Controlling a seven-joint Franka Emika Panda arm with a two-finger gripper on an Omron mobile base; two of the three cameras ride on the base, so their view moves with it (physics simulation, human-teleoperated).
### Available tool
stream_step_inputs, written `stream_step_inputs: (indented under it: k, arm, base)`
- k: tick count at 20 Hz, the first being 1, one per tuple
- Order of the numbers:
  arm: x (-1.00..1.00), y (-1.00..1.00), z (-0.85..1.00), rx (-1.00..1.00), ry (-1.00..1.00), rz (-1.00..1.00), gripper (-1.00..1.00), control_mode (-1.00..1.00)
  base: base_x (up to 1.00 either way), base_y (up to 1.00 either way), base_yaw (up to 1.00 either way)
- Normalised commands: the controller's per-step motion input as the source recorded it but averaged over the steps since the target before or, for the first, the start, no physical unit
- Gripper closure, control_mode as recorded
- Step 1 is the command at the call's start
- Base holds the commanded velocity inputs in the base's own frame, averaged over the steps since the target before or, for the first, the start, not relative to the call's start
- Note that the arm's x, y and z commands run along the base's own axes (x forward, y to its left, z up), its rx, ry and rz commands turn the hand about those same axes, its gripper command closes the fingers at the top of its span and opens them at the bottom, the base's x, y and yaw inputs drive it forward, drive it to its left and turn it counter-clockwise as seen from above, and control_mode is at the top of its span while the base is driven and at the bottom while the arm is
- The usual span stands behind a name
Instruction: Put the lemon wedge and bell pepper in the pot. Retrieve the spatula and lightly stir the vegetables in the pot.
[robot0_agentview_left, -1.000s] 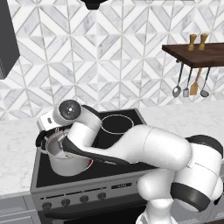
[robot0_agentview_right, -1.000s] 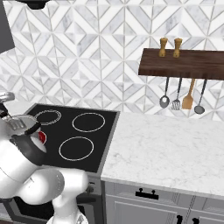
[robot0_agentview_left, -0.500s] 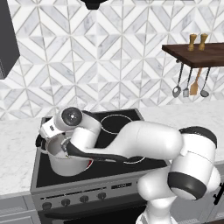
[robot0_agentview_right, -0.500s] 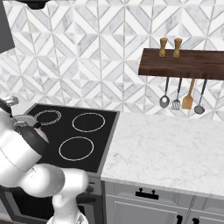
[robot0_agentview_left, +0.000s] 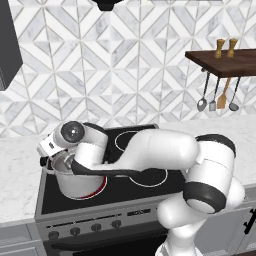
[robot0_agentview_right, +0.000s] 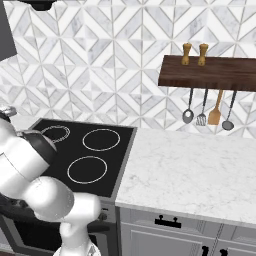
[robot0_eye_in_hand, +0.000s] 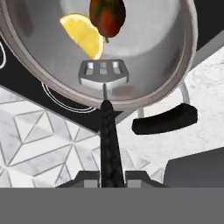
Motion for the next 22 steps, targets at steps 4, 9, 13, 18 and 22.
stream_step_inputs:
  k: [4, 9, 13, 18, 22]
  arm:
    - [-0.59, 0.22, 0.41, 0.00, -0.11, 0.02, 1.00, -1.00]
    - [0.00, -0.01, 0.10, -0.04, -0.01, 0.00, 1.00, -1.00]
    - [0.43, -0.15, 0.00, -0.02, 0.09, -0.02, 1.00, -1.00]
    - [0.16, -0.18, -0.18, 0.00, 0.13, -0.02, 1.00, -1.00]
    - [-0.28, -0.07, -0.64, 0.00, 0.06, 0.00, 1.00, -1.00]
  base:
    - [0.00, 0.00, 0.00]
    - [0.00, 0.00, 0.00]
    - [0.00, 0.00, 0.00]
    - [0.00, 0.00, 0.00]
    - [0.00, 0.00, 0.00]
